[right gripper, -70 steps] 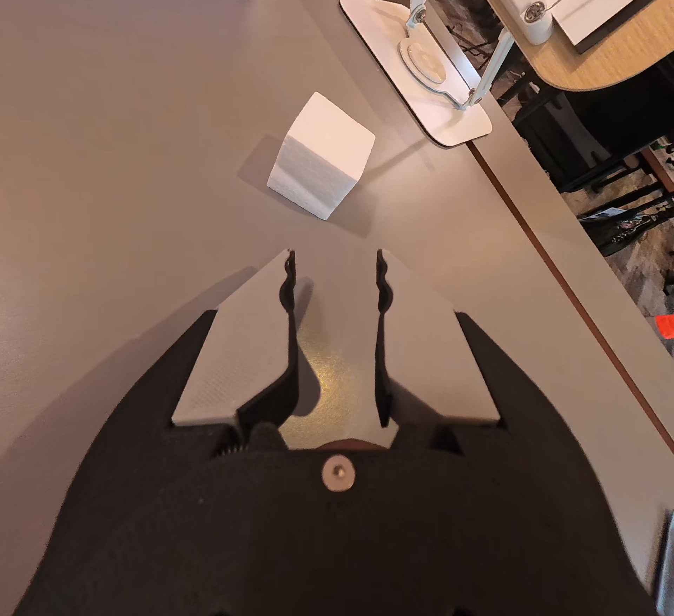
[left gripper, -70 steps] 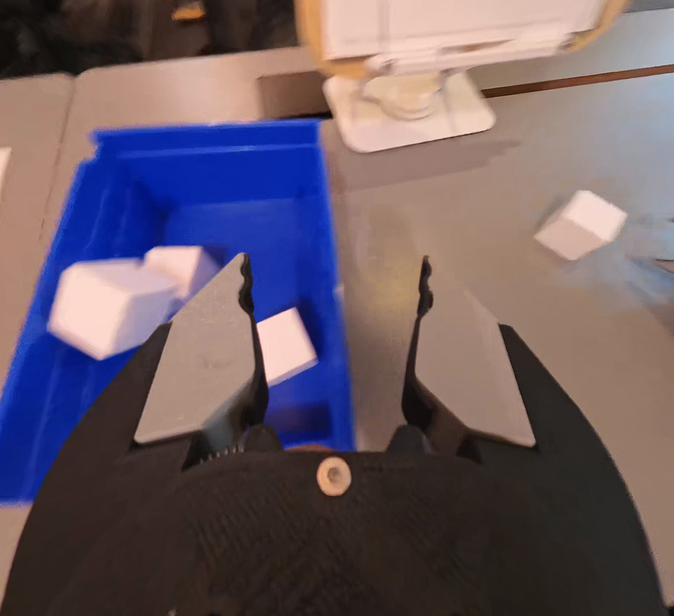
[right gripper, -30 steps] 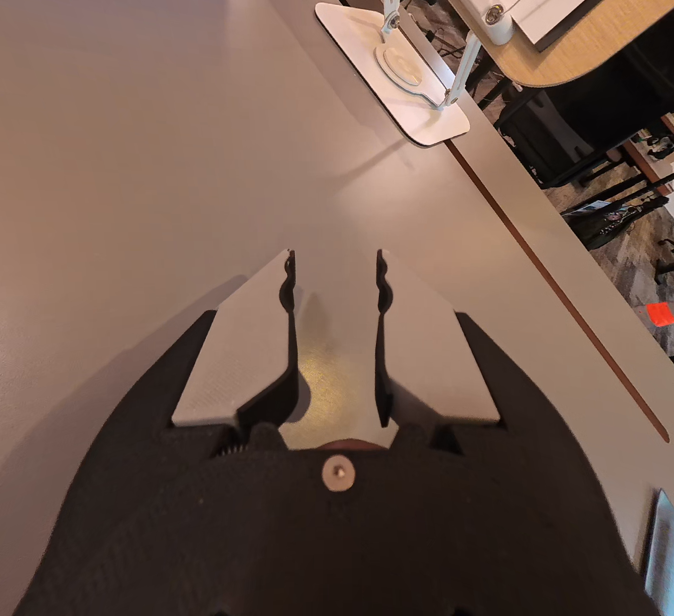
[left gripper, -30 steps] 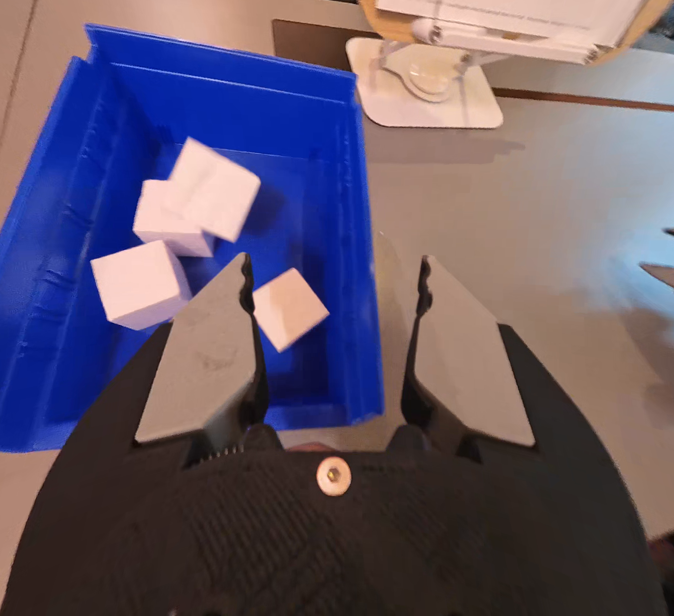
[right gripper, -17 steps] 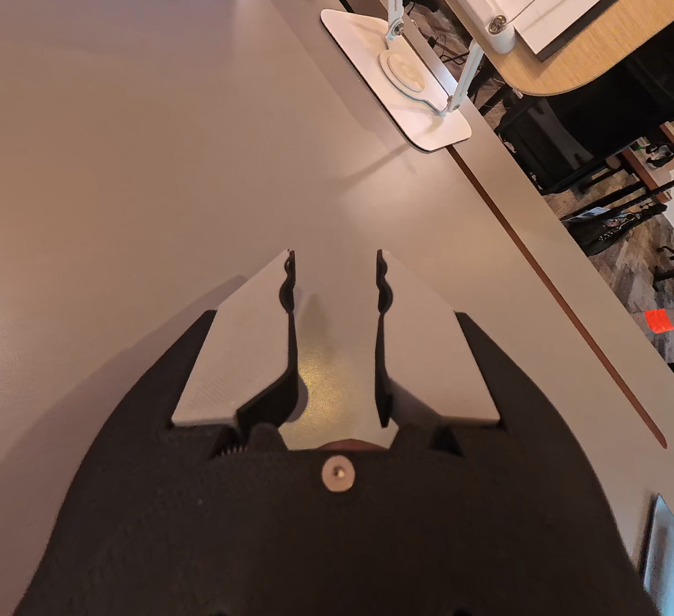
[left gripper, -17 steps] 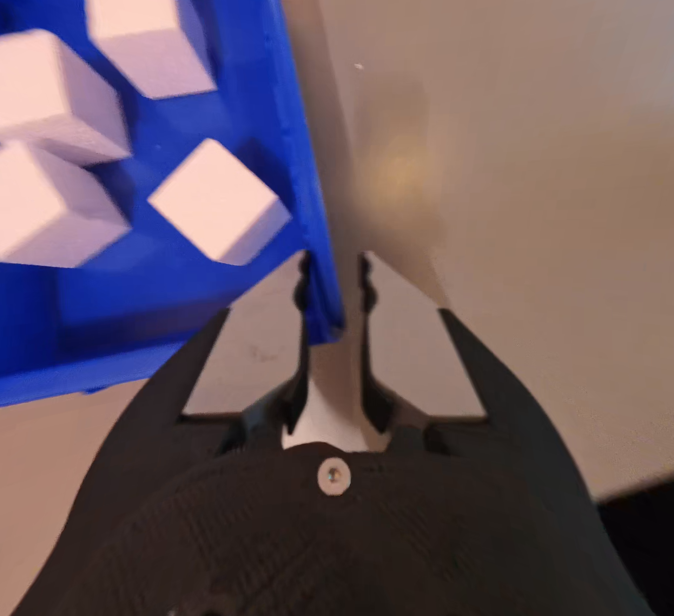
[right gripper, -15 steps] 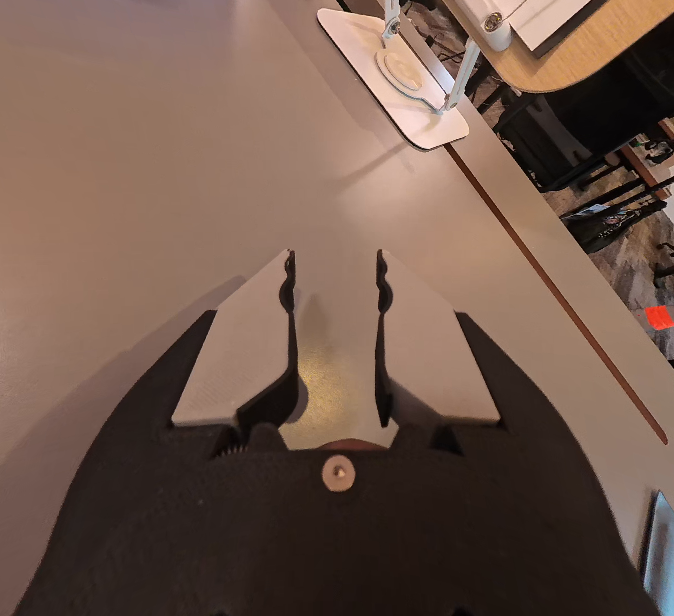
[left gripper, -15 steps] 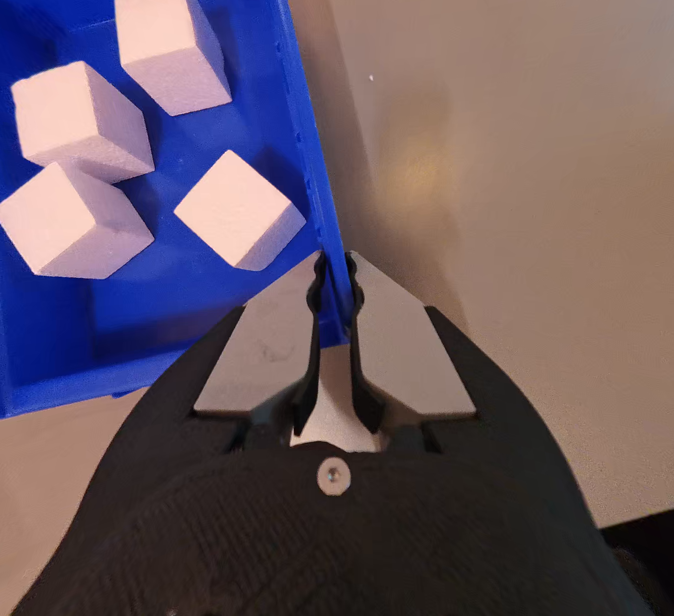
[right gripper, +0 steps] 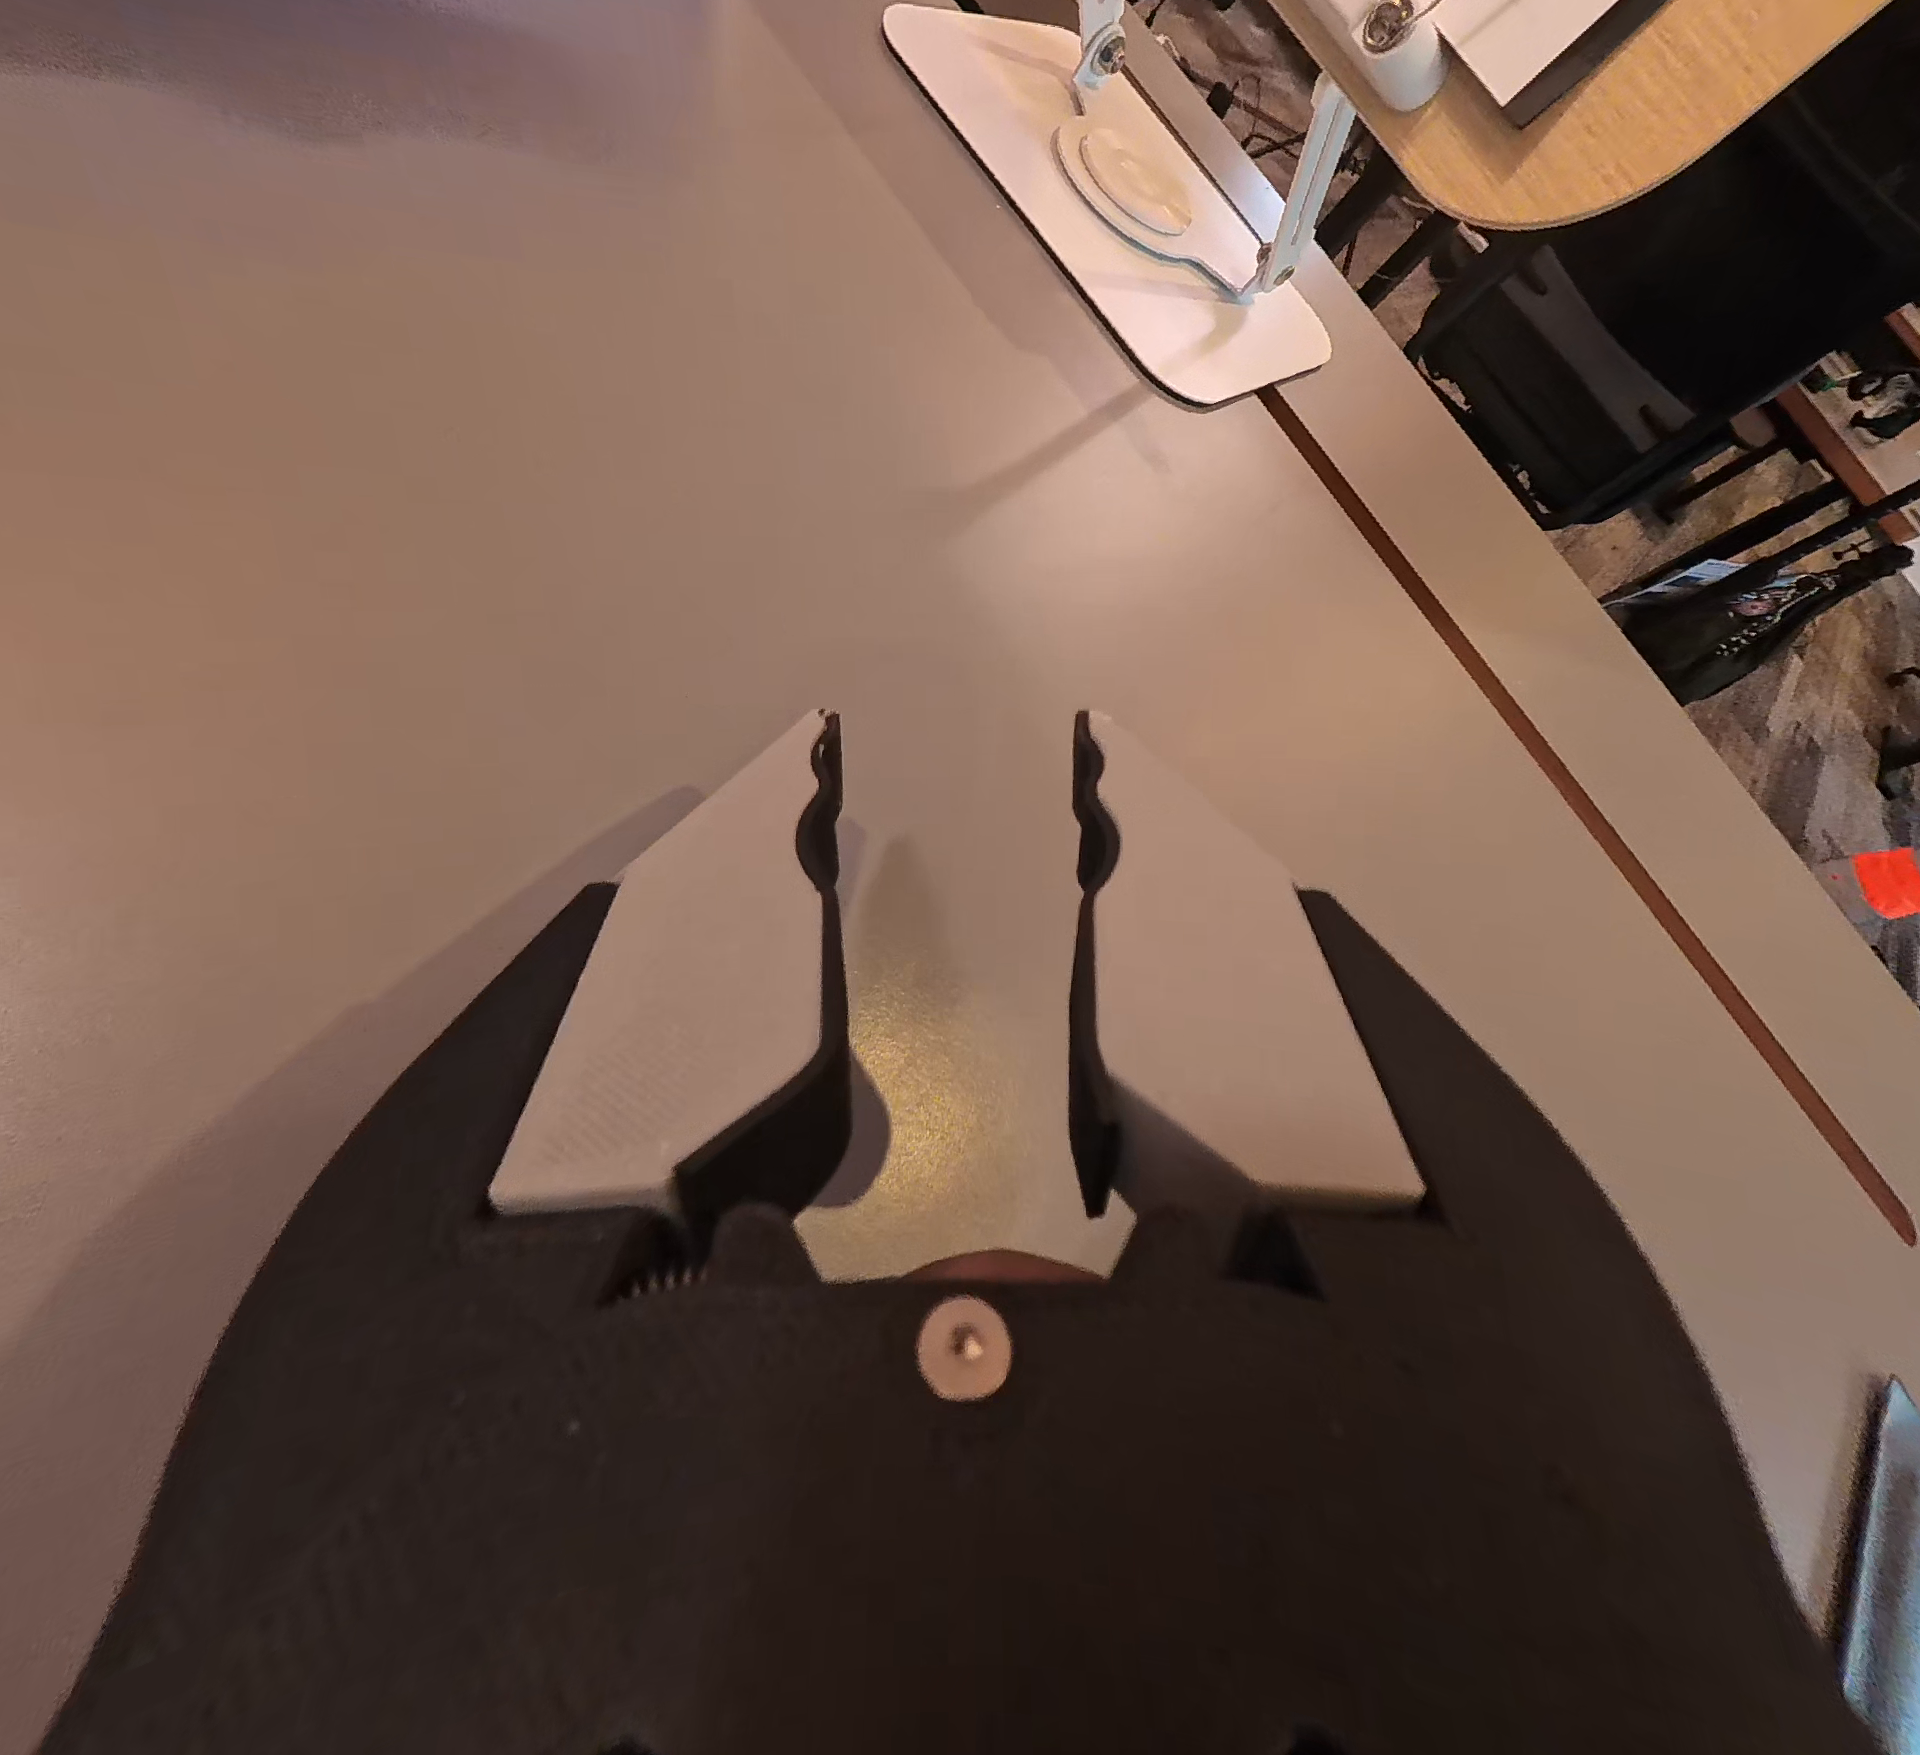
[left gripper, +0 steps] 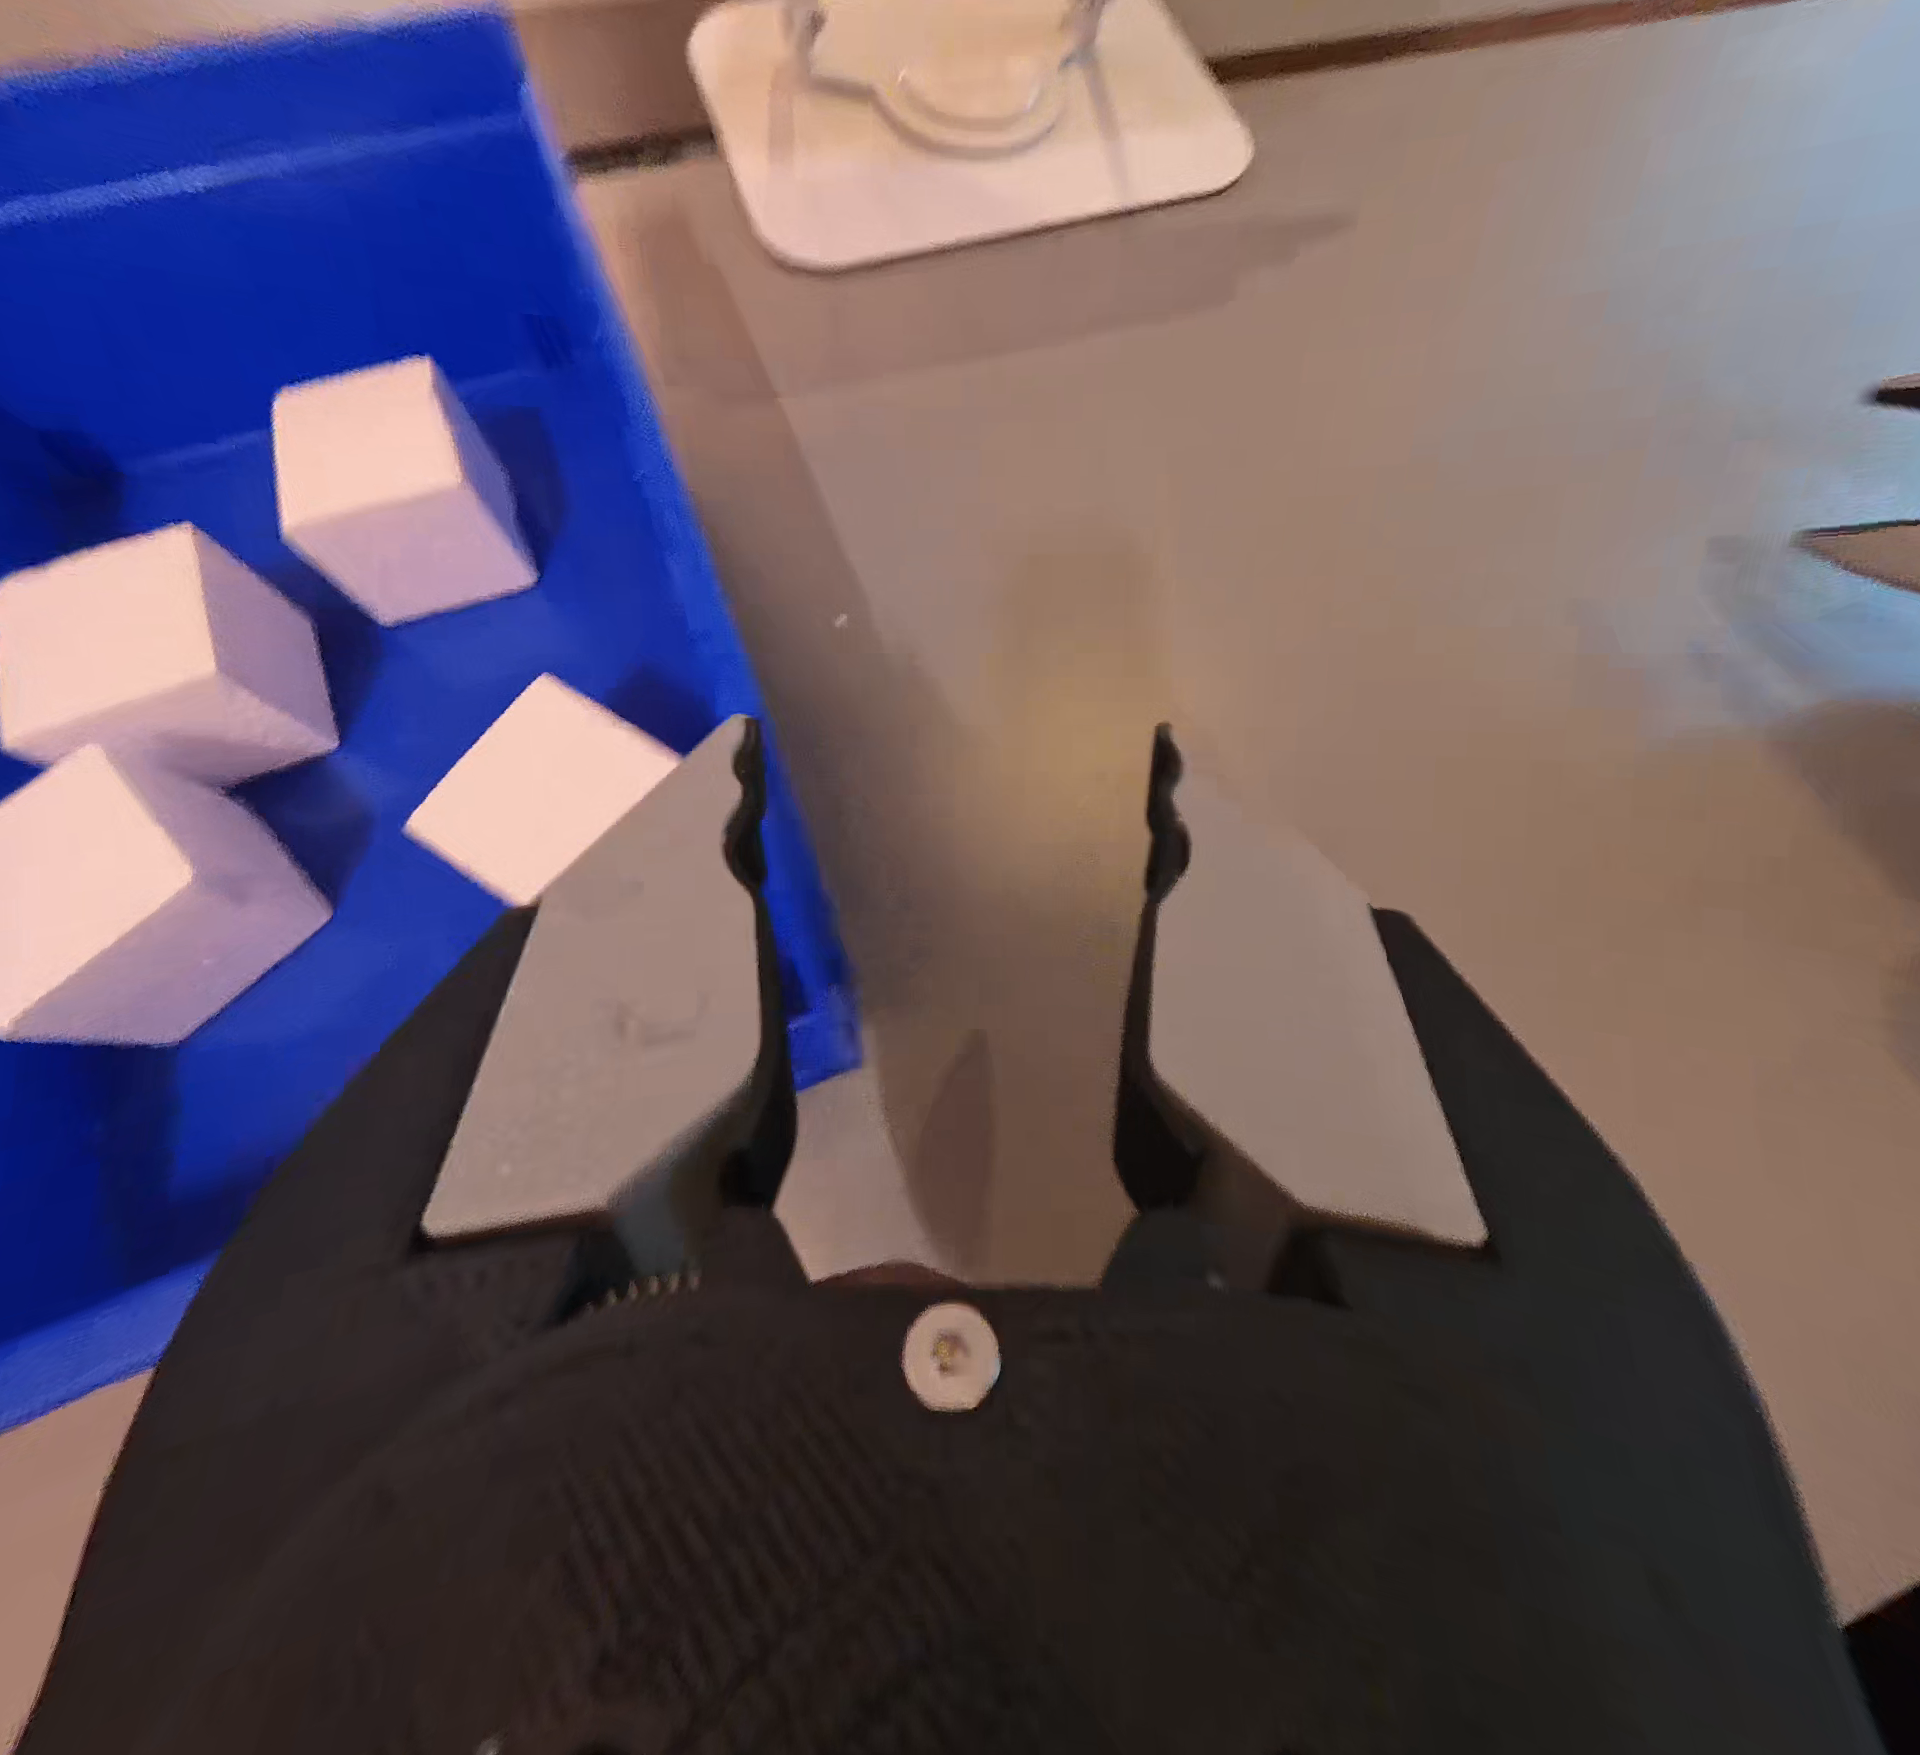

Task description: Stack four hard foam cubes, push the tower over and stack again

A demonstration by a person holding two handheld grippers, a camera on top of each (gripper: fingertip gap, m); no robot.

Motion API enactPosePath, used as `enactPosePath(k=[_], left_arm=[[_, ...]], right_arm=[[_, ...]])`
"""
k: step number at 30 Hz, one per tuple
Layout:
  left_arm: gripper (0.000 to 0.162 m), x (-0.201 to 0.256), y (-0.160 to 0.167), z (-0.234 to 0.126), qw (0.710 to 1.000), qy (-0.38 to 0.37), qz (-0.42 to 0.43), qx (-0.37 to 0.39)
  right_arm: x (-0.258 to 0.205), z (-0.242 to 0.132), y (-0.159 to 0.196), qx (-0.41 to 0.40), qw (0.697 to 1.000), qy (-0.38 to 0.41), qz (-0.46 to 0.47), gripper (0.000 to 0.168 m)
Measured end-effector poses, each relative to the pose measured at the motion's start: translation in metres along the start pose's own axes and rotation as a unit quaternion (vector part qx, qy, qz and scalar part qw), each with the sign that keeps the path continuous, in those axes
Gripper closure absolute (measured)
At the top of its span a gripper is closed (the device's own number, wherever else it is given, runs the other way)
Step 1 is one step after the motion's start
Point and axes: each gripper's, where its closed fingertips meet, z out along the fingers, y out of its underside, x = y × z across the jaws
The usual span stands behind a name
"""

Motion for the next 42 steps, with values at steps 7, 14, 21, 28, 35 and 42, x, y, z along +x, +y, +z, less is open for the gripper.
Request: enactPosePath(k=[7,14,21,28,35,42], left_arm=[[0.084,0.104,-0.037,0.019,0.988,0.073,0.103,0.086],[0.089,0.17,-0.029,0.105,0.977,0.153,0.128,0.076],[0.087,0.105,0.001,0.108,0.992,0.088,0.081,0.028],[0.095,0.011,-0.005,0.08,0.996,-0.034,-0.013,0.081],[0.092,0.021,-0.009,0.08,0.994,-0.003,-0.032,0.107],[0.093,0.056,-0.005,0.095,0.995,0.011,0.042,0.086]], right_arm=[[-0.001,0.003,0.004,-0.008,1.0,-0.001,0.001,0.126],[0.005,0.004,0.01,-0.015,1.0,0.005,0.008,0.126],[0.006,0.006,0.012,-0.018,1.0,0.0,0.01,0.125],[-0.009,0.013,0.017,-0.033,0.999,-0.017,-0.008,0.125],[-0.006,0.012,0.019,-0.032,0.999,-0.017,0.013,0.125],[-0.001,0.01,0.018,-0.028,0.999,-0.011,0.018,0.125]])
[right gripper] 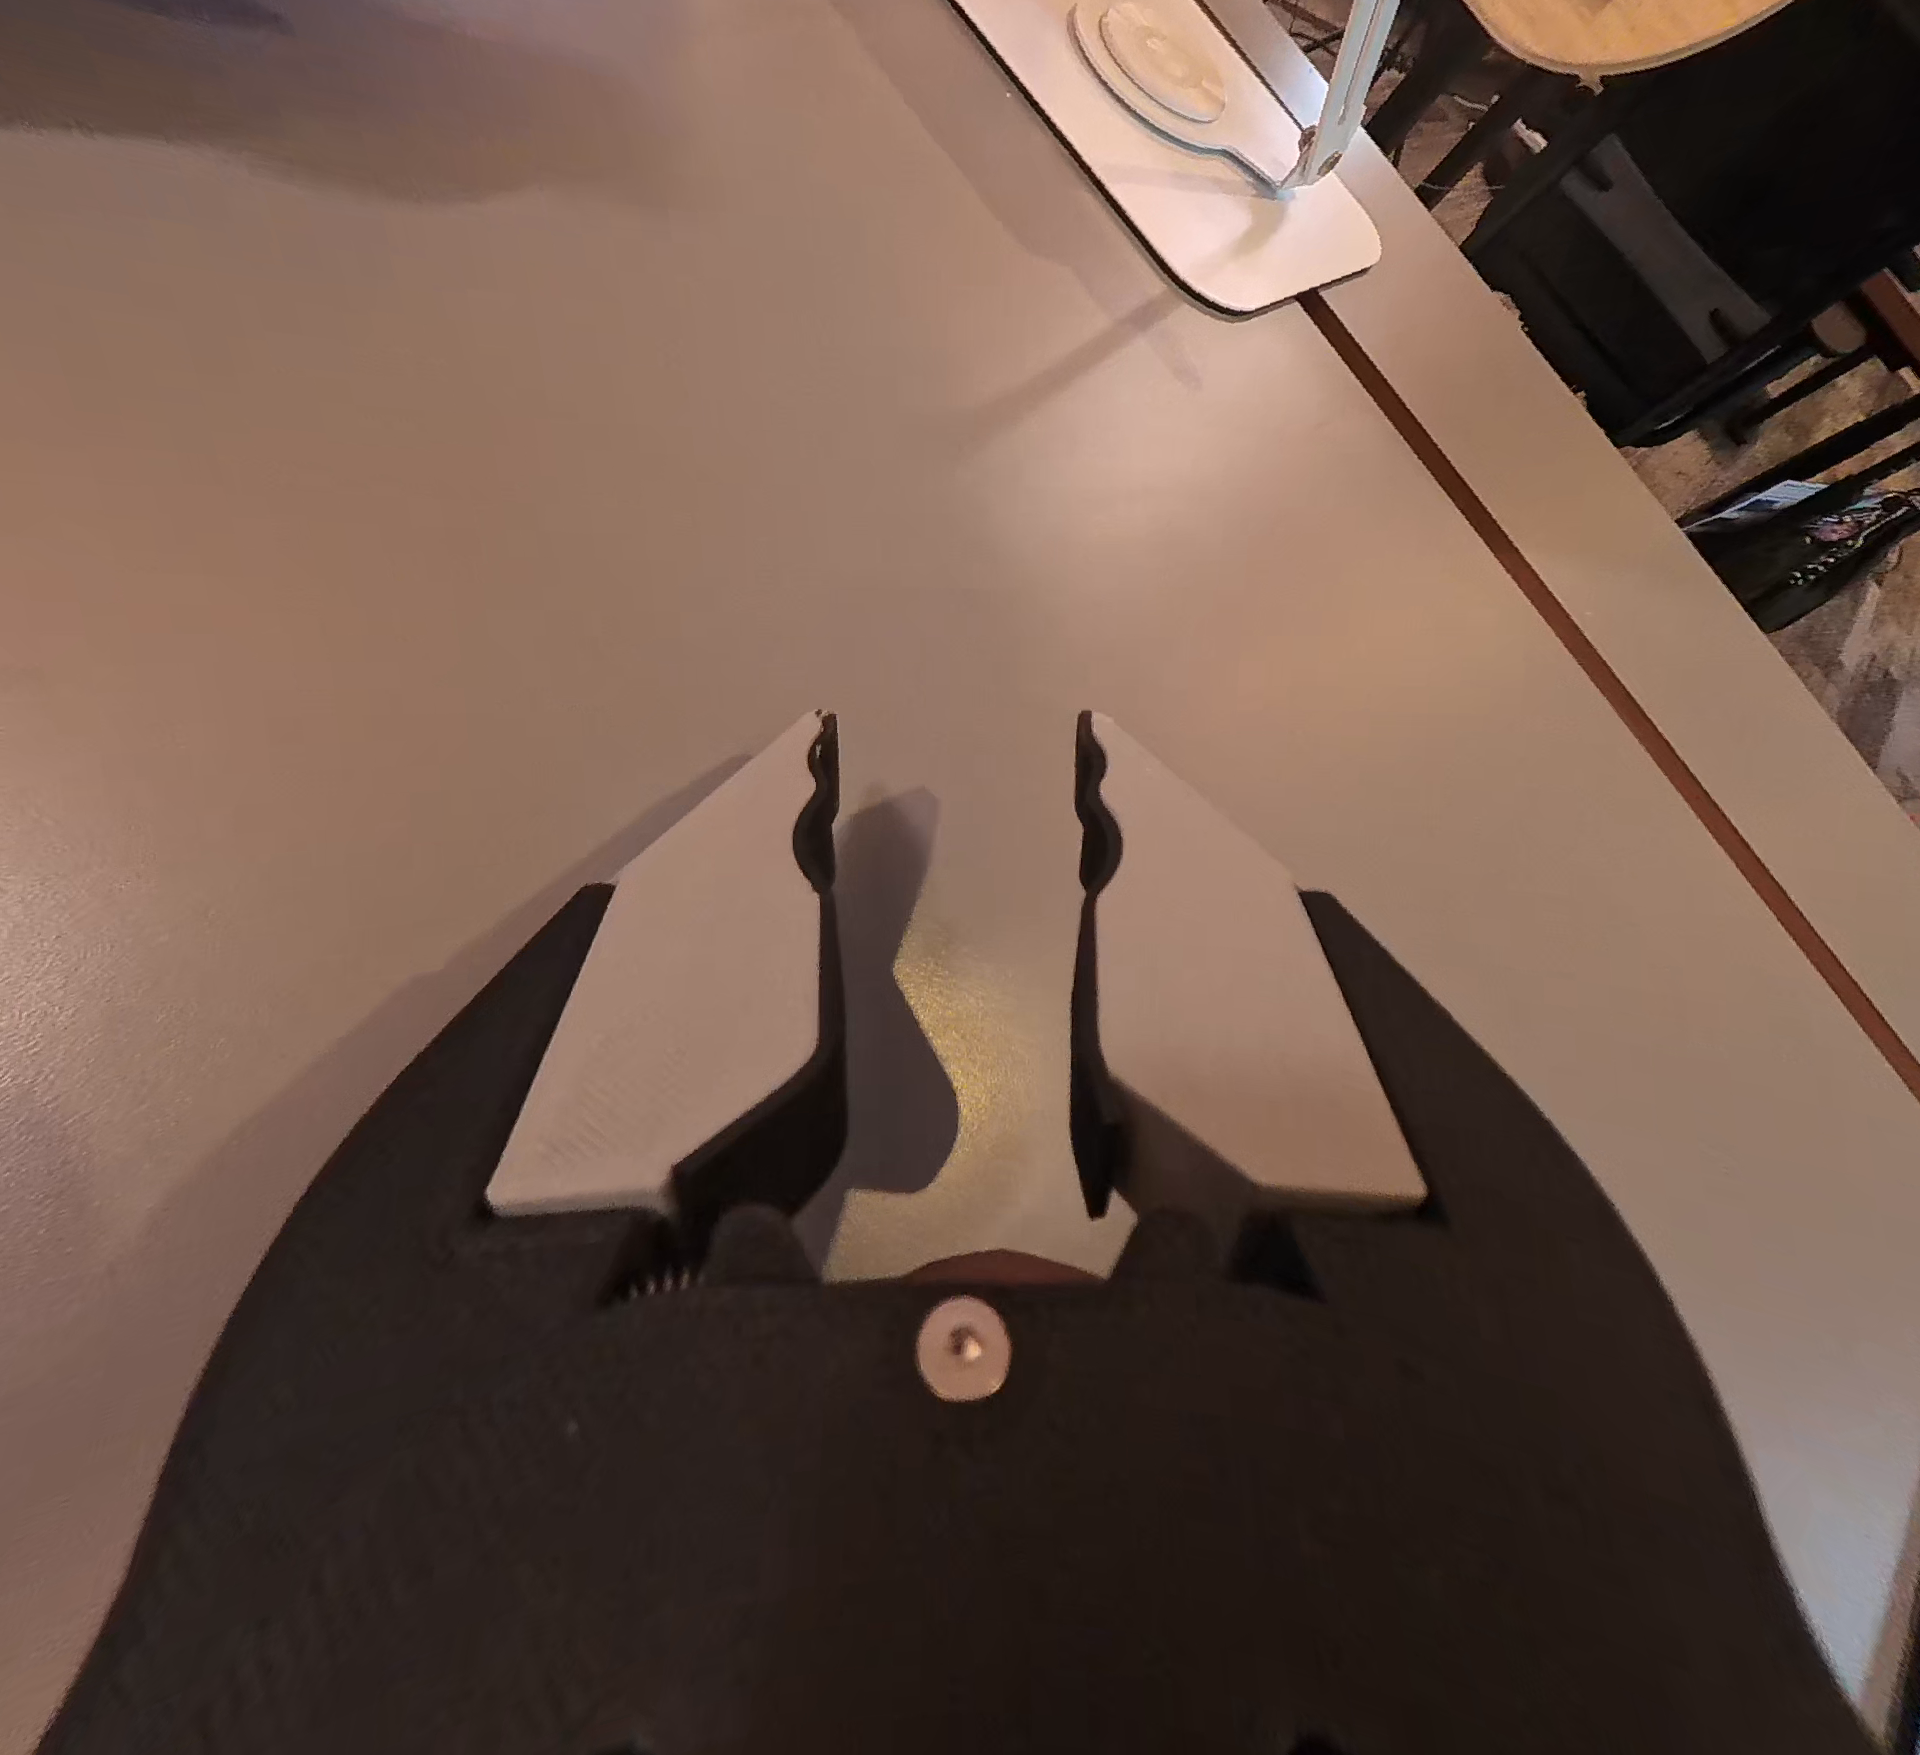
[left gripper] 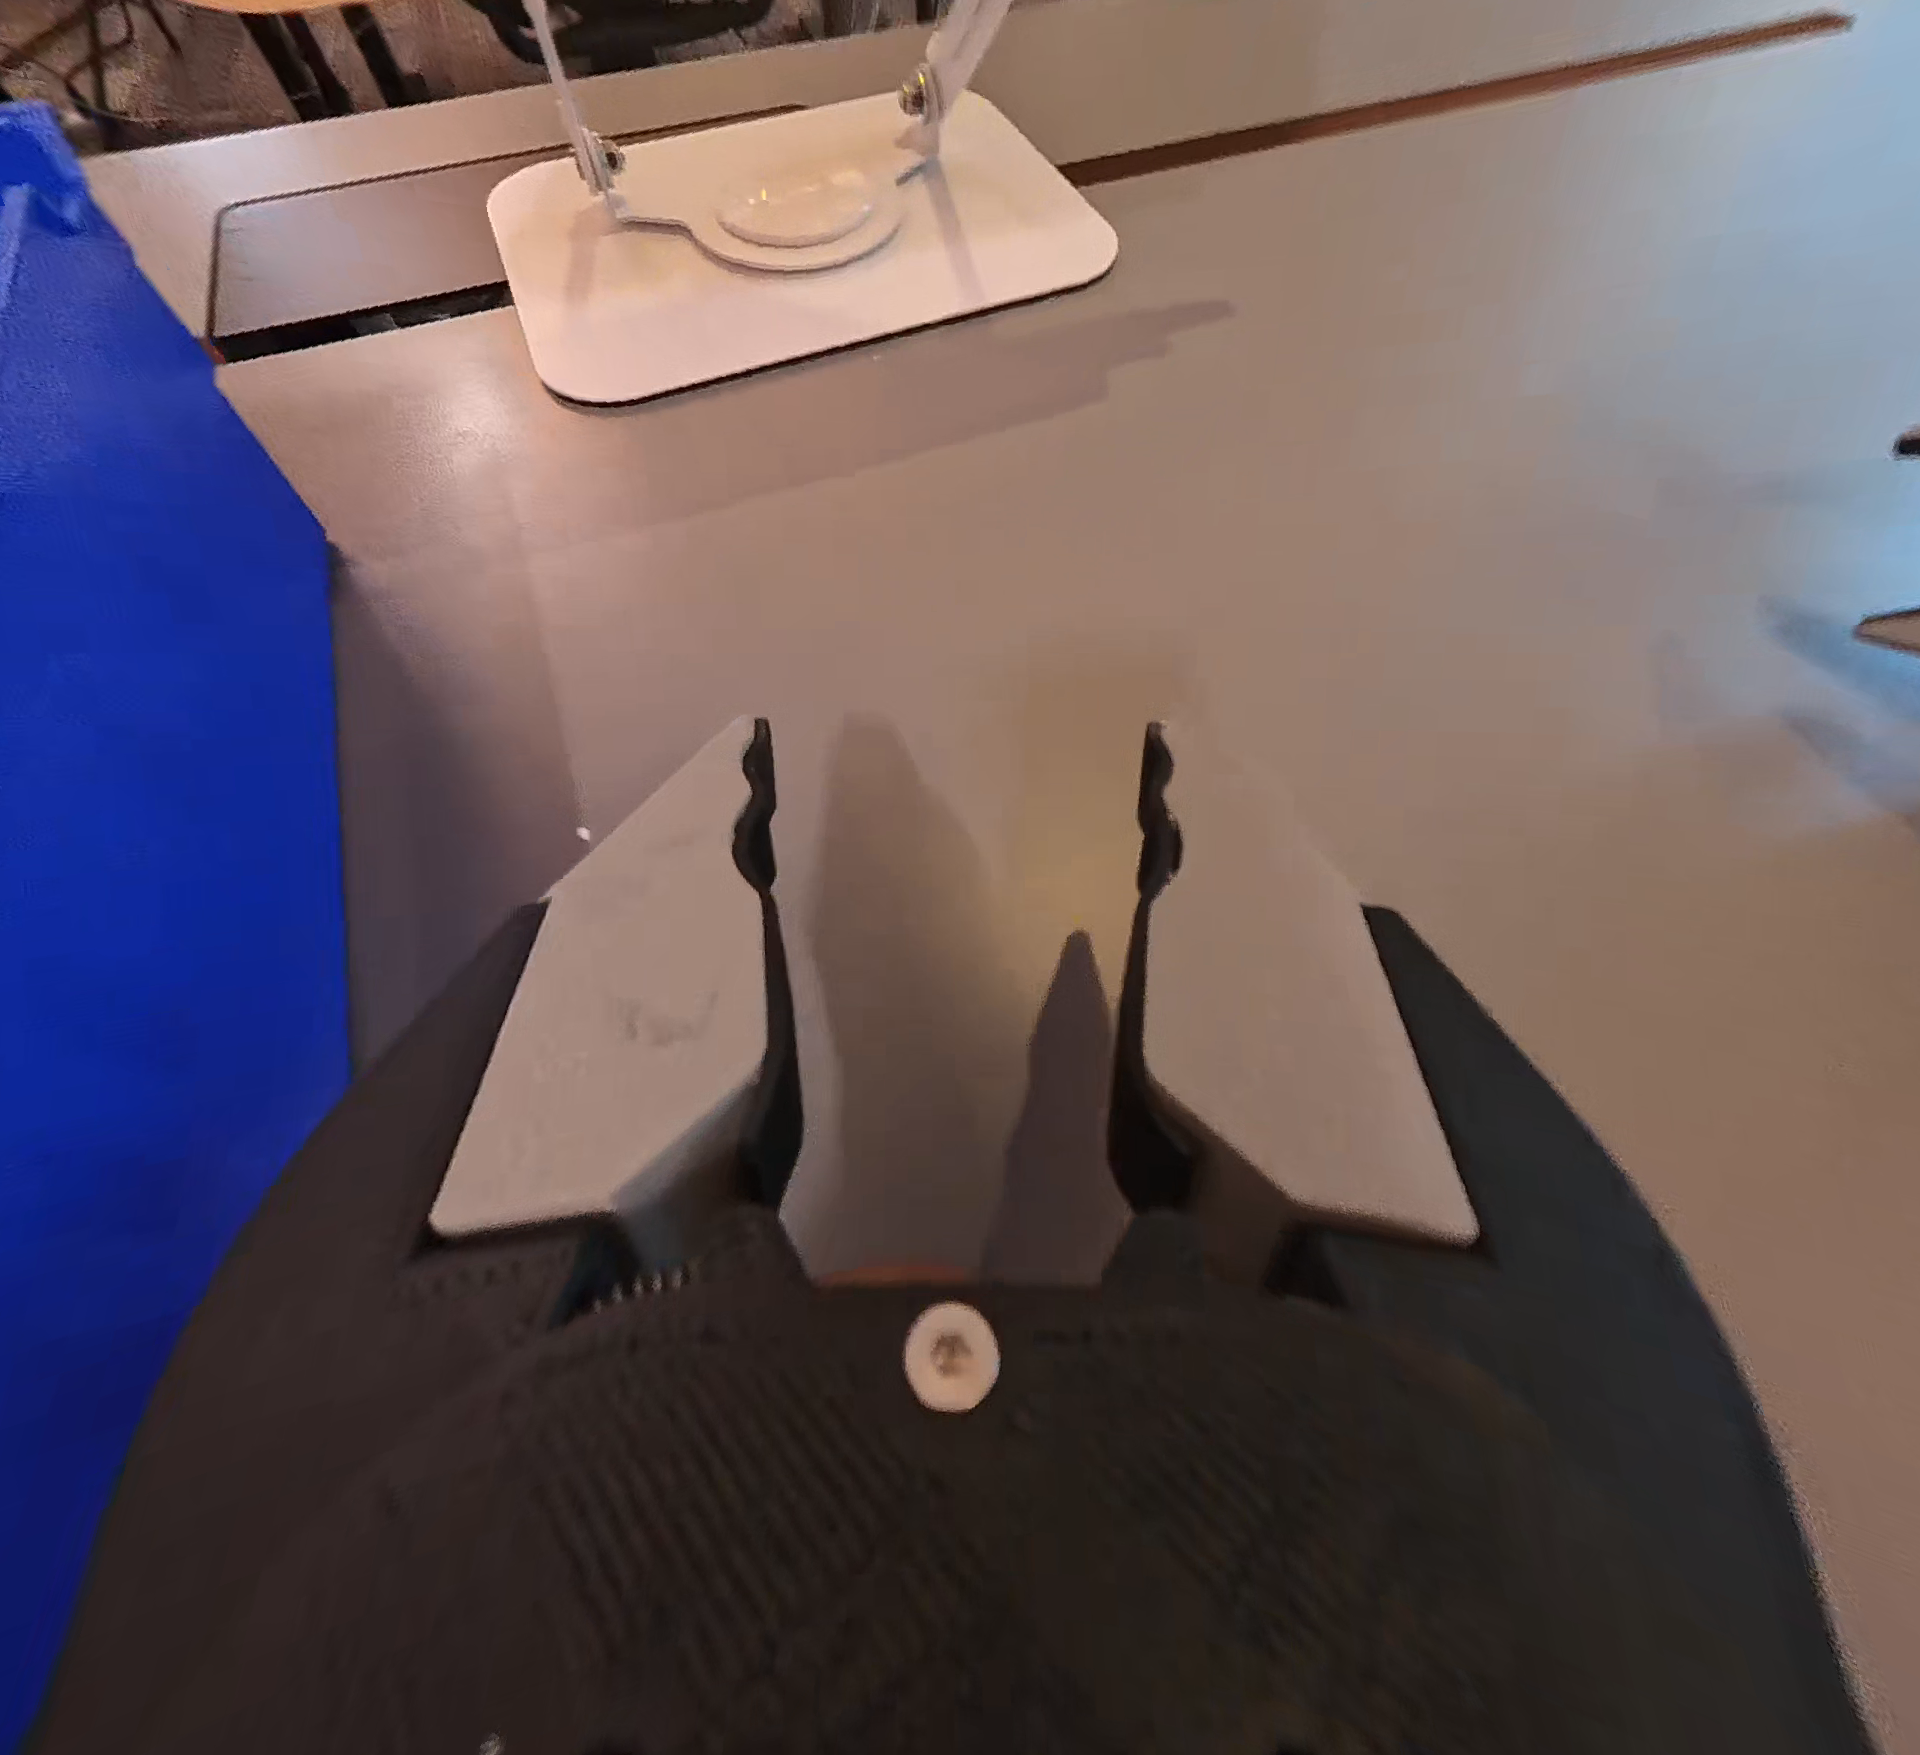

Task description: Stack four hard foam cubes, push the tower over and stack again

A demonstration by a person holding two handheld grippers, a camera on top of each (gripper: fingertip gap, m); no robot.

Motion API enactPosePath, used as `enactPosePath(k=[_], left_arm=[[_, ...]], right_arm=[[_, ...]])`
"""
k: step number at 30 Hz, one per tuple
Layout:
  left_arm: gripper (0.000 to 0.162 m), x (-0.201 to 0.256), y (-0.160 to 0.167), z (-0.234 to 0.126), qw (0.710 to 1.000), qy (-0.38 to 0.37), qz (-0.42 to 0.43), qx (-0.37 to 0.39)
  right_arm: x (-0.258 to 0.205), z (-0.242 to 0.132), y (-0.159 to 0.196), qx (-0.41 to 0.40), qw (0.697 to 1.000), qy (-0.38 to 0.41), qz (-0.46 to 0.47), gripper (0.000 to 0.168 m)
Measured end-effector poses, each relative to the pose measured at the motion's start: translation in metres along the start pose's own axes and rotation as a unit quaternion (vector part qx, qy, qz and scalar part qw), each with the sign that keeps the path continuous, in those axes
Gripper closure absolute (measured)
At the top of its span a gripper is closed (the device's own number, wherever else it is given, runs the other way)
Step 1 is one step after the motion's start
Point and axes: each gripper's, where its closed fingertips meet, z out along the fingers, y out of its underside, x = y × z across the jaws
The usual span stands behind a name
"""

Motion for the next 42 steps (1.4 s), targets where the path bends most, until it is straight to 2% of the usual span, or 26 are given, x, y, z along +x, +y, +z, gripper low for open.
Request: enactPosePath(k=[3,12,19,23,26,28,31,35,38,39,42], left_arm=[[0.093,0.003,0.005,0.004,0.999,-0.011,0.03,-0.016],[0.094,0.006,-0.001,0.001,0.999,-0.011,0.035,-0.001],[0.09,-0.007,-0.033,-0.023,0.994,-0.06,0.031,0.091],[0.091,-0.015,-0.064,-0.055,0.976,-0.093,0.025,0.197],[0.086,-0.026,-0.073,-0.08,0.967,-0.103,-0.005,0.233],[0.088,-0.043,-0.074,-0.099,0.967,-0.115,-0.021,0.228],[0.101,-0.075,-0.075,-0.136,0.967,-0.129,-0.039,0.216],[0.094,-0.13,-0.075,-0.183,0.965,-0.17,-0.075,0.187],[0.084,-0.177,-0.055,-0.181,0.968,-0.204,-0.1,0.108],[0.079,-0.19,-0.042,-0.174,0.969,-0.209,-0.112,0.071],[0.079,-0.211,-0.007,-0.149,0.97,-0.202,-0.134,-0.03]], right_arm=[[-0.001,0.001,0.0,-0.002,1.0,0.0,-0.003,0.125],[-0.001,0.0,0.0,-0.001,1.0,0.0,-0.004,0.125],[-0.001,0.0,-0.001,-0.001,1.0,0.0,-0.004,0.125],[-0.001,0.0,-0.002,0.0,1.0,0.001,-0.005,0.125],[0.001,-0.002,-0.003,0.004,1.0,0.004,-0.003,0.125],[0.002,-0.002,-0.003,0.005,1.0,0.003,0.0,0.125],[0.001,-0.003,-0.004,0.005,1.0,0.001,-0.003,0.125],[-0.004,-0.004,-0.008,0.008,1.0,0.0,-0.019,0.125],[-0.009,-0.005,-0.012,0.01,0.999,0.002,-0.036,0.125],[-0.01,-0.005,-0.013,0.01,0.999,0.003,-0.04,0.125],[-0.011,-0.007,-0.015,0.013,0.999,0.006,-0.044,0.125]])
